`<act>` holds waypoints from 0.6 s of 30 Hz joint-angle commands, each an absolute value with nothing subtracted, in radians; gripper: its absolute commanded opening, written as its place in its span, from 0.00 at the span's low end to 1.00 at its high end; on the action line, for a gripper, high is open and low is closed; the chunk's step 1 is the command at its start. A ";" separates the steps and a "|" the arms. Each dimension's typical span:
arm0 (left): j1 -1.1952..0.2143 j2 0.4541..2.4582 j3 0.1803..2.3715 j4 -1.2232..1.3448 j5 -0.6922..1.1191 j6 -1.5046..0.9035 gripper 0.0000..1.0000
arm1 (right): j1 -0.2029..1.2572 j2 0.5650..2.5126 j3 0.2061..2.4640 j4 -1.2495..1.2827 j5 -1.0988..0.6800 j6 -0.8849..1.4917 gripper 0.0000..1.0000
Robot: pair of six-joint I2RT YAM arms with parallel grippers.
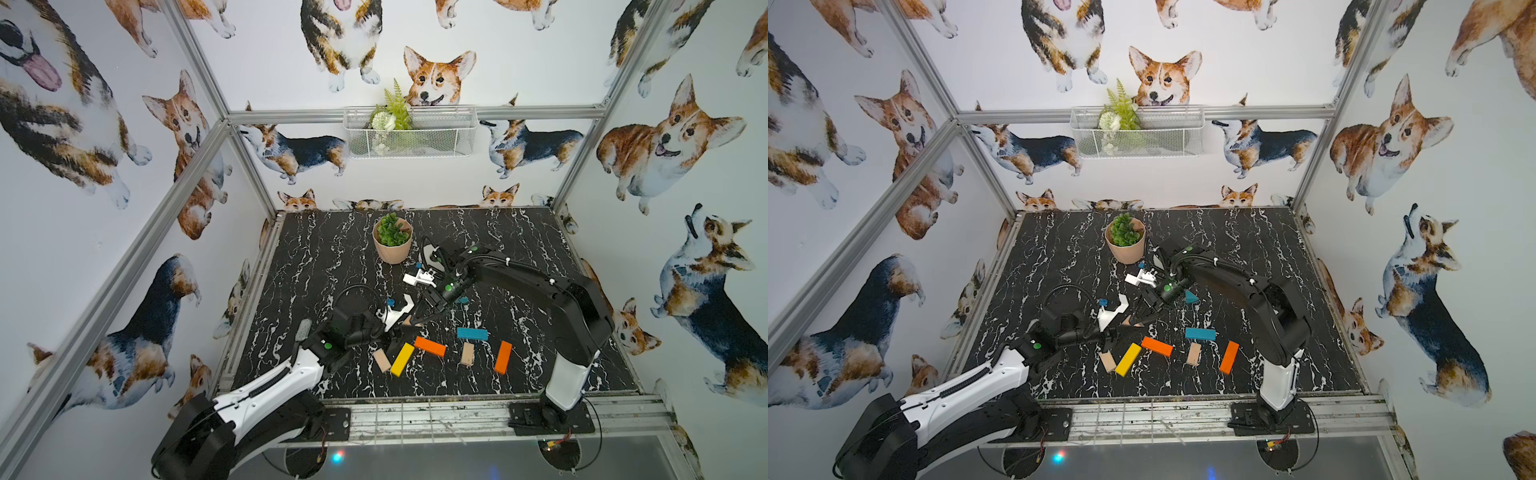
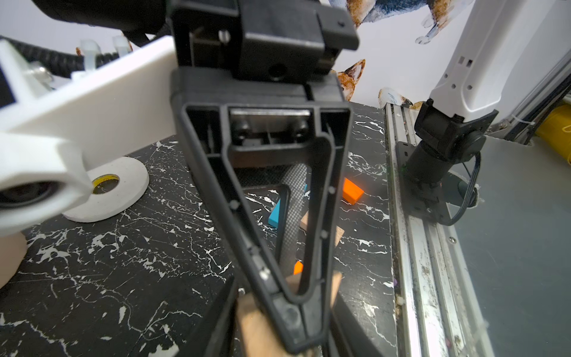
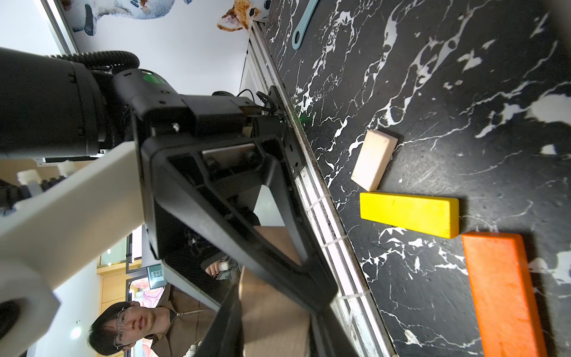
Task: Assemble a carrot with building blocks
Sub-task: Place the building block at the center of the board.
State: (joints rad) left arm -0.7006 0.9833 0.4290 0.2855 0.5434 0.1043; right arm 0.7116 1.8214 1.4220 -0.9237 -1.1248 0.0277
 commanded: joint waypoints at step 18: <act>-0.700 0.999 0.406 0.345 0.413 0.078 0.10 | 0.712 1.901 1.386 -0.852 -1.137 -0.004 0.07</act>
State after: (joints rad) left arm -0.7017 1.0004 0.4088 0.2451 0.4862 0.1036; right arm 0.7109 1.8912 1.3933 -0.8635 -1.1580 0.0238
